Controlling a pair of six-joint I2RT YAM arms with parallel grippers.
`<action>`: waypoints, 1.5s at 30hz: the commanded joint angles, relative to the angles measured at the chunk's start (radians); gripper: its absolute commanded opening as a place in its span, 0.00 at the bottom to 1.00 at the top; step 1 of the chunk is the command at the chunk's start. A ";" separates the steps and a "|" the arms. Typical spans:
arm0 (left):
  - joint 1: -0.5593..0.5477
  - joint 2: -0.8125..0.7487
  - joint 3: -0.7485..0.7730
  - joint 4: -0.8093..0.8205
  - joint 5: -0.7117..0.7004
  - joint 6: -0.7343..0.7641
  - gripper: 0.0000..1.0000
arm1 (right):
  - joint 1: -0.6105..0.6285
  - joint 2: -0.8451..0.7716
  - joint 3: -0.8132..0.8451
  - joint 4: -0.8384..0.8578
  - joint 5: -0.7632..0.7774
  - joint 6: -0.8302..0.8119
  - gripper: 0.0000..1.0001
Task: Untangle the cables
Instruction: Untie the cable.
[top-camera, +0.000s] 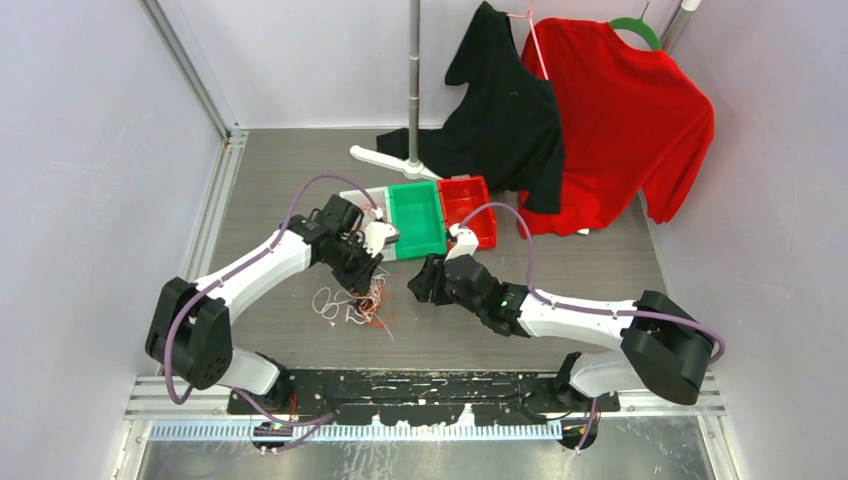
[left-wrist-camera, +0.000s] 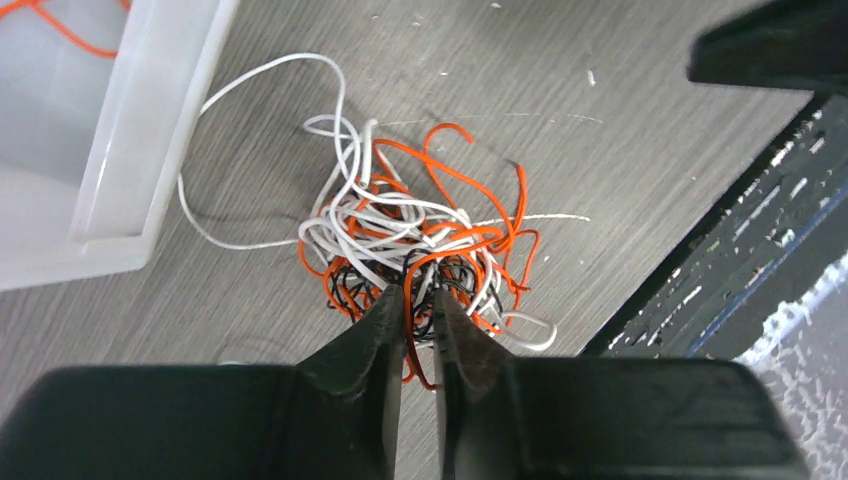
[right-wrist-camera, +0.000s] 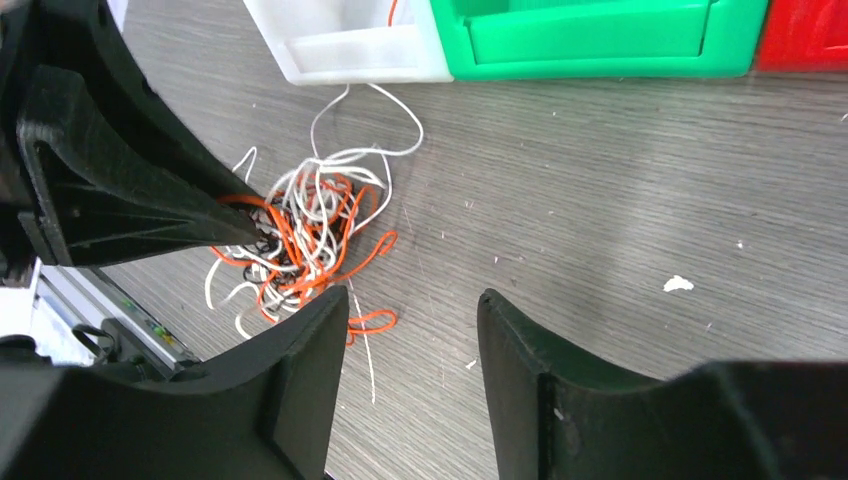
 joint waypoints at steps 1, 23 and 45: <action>0.003 -0.073 0.007 0.019 0.155 0.000 0.07 | -0.017 -0.033 -0.004 0.058 -0.011 0.034 0.54; 0.001 -0.401 0.162 -0.271 0.329 0.083 0.00 | -0.036 0.152 0.072 0.410 -0.356 0.247 0.72; 0.002 -0.437 0.224 -0.271 0.291 0.061 0.00 | -0.088 0.060 -0.030 0.465 -0.328 0.329 0.01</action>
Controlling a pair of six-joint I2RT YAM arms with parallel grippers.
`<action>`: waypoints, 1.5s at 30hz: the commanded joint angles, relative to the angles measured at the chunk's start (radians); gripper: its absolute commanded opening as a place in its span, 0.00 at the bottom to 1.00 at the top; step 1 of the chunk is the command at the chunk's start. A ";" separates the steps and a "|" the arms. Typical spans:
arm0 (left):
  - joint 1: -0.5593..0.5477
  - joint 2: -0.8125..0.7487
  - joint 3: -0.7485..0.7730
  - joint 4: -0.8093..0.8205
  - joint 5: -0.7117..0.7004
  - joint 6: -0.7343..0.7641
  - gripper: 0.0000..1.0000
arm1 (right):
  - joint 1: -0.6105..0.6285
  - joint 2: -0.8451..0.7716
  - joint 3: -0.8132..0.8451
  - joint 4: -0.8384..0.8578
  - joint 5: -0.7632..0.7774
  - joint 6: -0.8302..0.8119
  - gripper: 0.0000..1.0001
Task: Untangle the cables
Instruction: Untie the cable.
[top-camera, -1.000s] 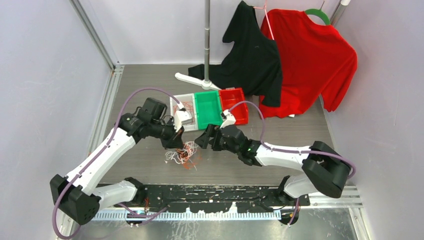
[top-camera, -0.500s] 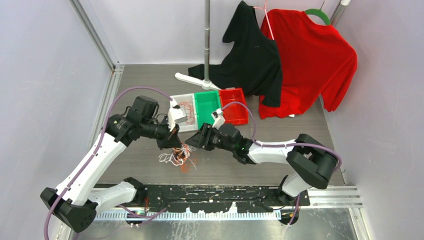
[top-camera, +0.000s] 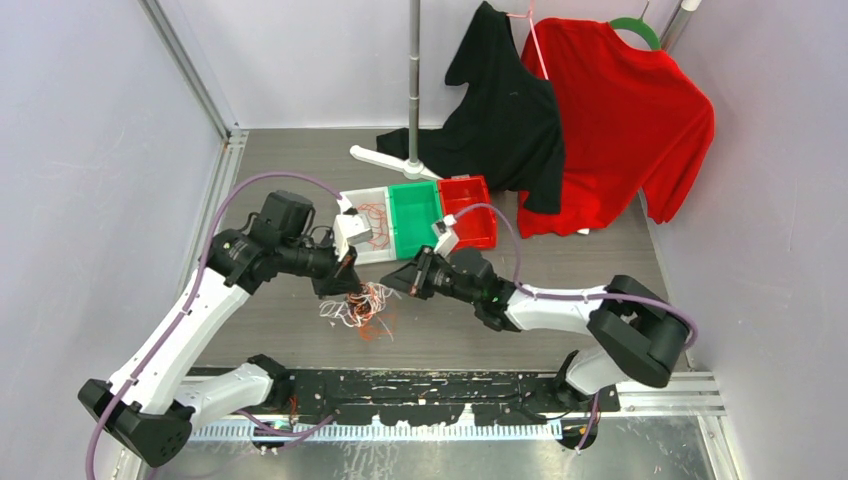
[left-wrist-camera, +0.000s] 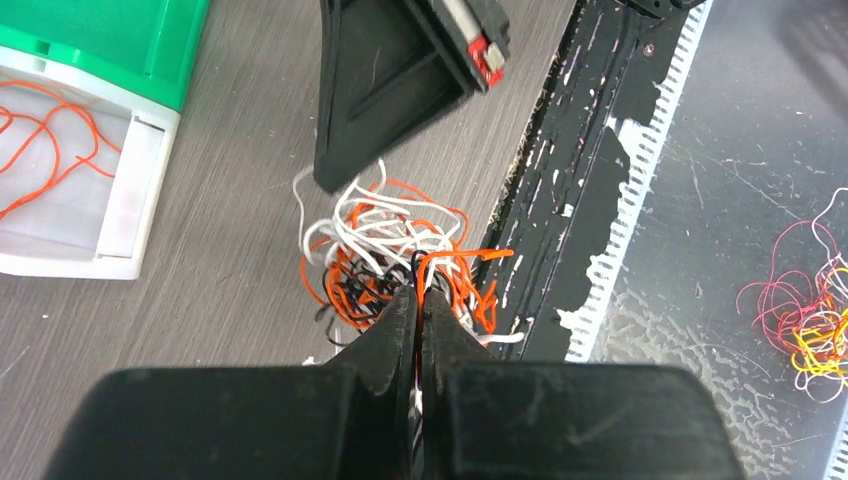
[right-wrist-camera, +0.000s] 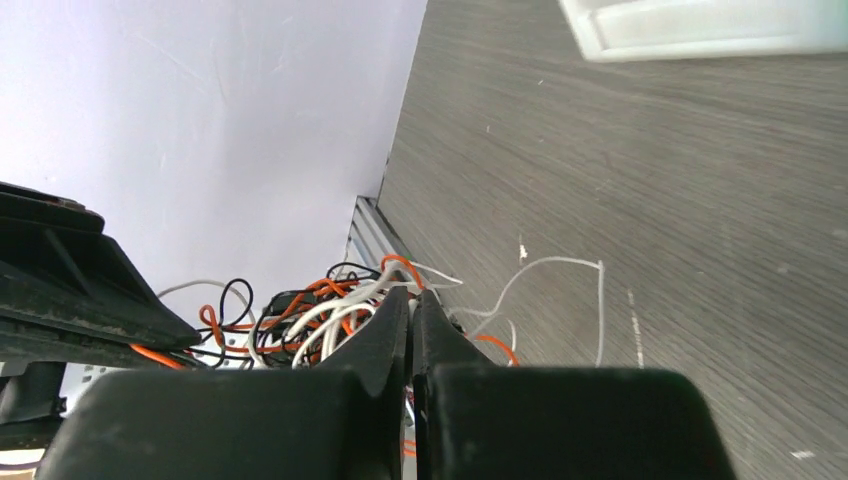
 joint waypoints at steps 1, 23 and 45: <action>0.001 -0.030 0.059 -0.012 0.009 0.024 0.00 | -0.054 -0.125 -0.036 -0.053 0.093 -0.004 0.01; 0.001 -0.155 -0.310 0.003 -0.339 0.291 0.00 | -0.347 -0.748 0.223 -0.842 0.340 -0.374 0.01; 0.001 -0.506 -0.777 0.117 -0.709 0.891 0.00 | -0.350 -0.719 0.755 -1.166 0.749 -0.742 0.01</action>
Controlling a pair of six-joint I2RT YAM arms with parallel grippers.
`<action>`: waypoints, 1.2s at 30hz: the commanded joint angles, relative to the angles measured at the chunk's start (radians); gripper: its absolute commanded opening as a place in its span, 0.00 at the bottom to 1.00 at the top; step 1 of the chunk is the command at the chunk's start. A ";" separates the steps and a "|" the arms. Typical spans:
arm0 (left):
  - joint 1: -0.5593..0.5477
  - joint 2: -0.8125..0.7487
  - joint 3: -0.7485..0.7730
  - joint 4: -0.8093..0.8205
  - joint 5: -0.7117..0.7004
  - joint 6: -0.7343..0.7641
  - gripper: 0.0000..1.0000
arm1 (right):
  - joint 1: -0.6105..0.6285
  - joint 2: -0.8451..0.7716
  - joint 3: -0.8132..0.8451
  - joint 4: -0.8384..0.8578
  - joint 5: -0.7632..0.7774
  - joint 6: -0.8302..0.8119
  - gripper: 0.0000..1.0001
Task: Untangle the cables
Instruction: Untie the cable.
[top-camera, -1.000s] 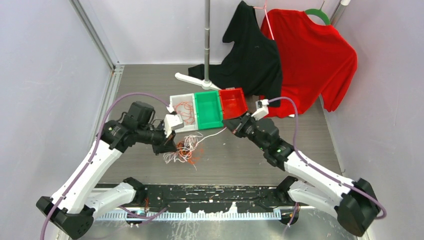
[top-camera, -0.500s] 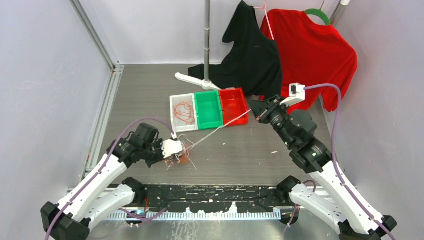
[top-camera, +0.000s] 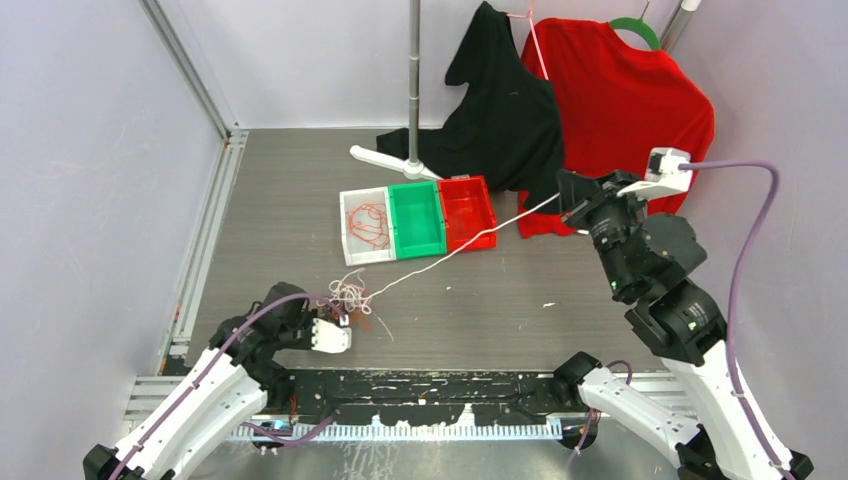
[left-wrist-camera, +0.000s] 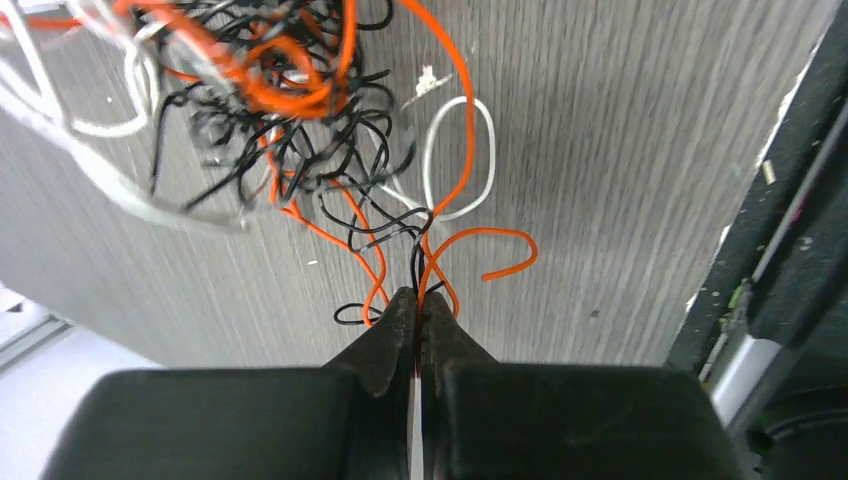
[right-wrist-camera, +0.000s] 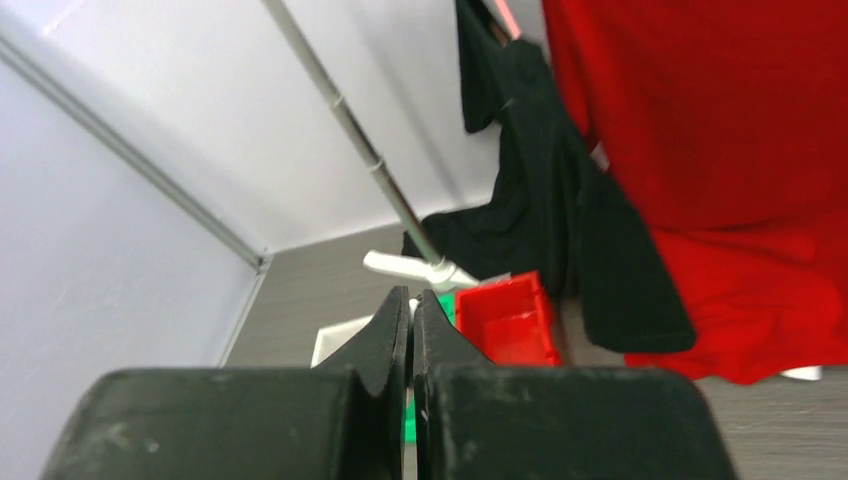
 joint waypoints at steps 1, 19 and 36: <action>0.001 -0.036 -0.036 0.020 -0.097 0.141 0.00 | -0.006 0.035 0.127 -0.020 0.170 -0.095 0.01; 0.001 0.050 0.128 -0.100 -0.018 -0.002 0.69 | -0.005 0.133 0.406 -0.100 0.290 -0.179 0.01; 0.001 0.297 0.751 0.068 0.537 -0.660 0.83 | -0.004 0.263 0.247 0.308 -0.654 0.387 0.01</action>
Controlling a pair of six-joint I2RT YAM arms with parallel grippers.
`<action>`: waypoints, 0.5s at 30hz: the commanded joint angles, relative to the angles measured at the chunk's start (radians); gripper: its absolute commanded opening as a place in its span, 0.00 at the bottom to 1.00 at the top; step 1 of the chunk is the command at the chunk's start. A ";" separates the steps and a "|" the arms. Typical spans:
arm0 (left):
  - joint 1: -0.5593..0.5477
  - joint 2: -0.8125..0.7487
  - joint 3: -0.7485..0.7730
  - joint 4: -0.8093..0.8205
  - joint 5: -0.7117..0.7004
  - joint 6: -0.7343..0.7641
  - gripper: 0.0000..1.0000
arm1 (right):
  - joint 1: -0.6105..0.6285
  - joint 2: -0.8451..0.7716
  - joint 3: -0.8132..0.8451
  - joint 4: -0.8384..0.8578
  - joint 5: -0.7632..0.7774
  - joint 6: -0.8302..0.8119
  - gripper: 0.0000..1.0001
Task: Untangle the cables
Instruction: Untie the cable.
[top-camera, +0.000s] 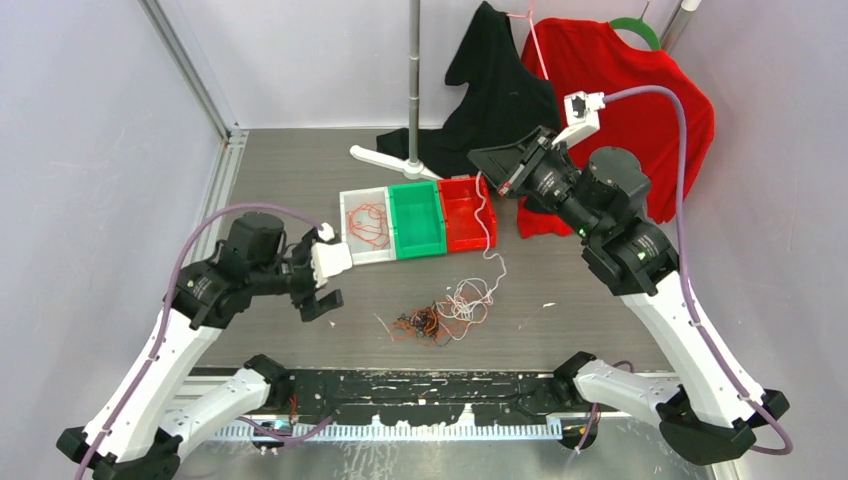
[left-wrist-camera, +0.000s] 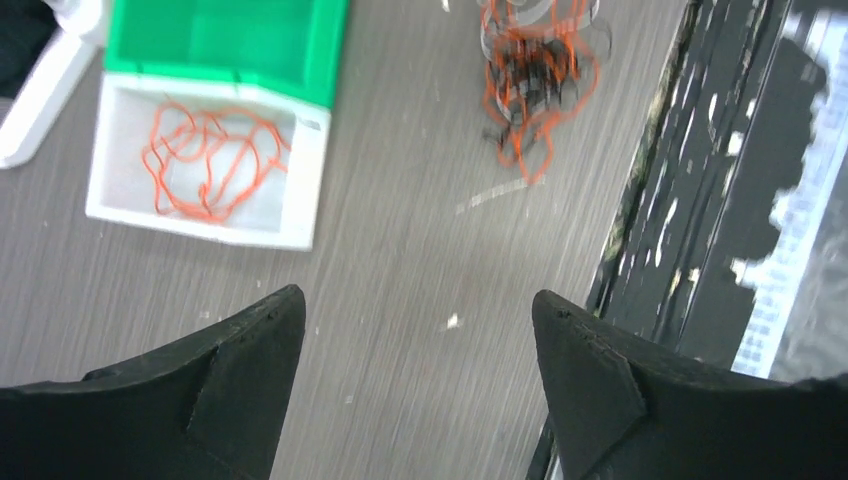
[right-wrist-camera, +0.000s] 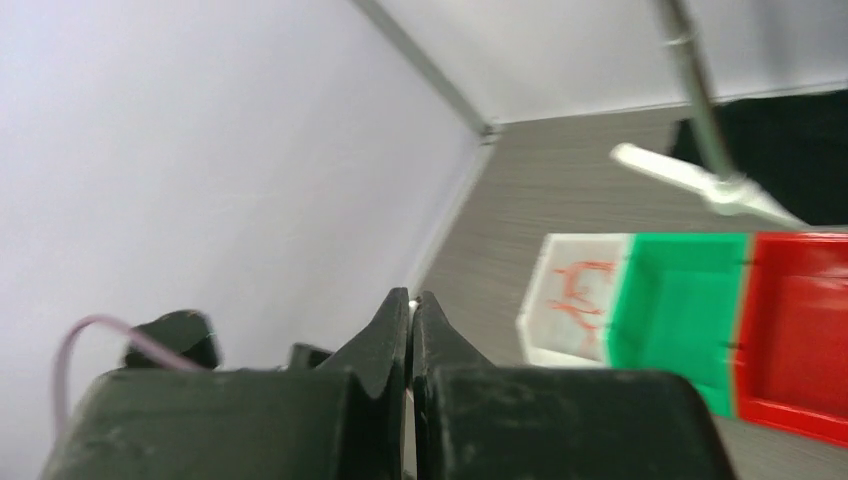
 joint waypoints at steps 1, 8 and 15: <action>0.001 0.033 0.060 0.292 0.122 -0.307 0.83 | -0.003 -0.006 0.058 0.287 -0.214 0.208 0.01; -0.006 0.087 -0.033 0.718 0.307 -0.601 1.00 | 0.004 0.102 0.090 0.649 -0.256 0.509 0.01; -0.162 0.249 -0.003 0.905 0.232 -0.673 1.00 | 0.056 0.211 0.142 0.759 -0.257 0.571 0.01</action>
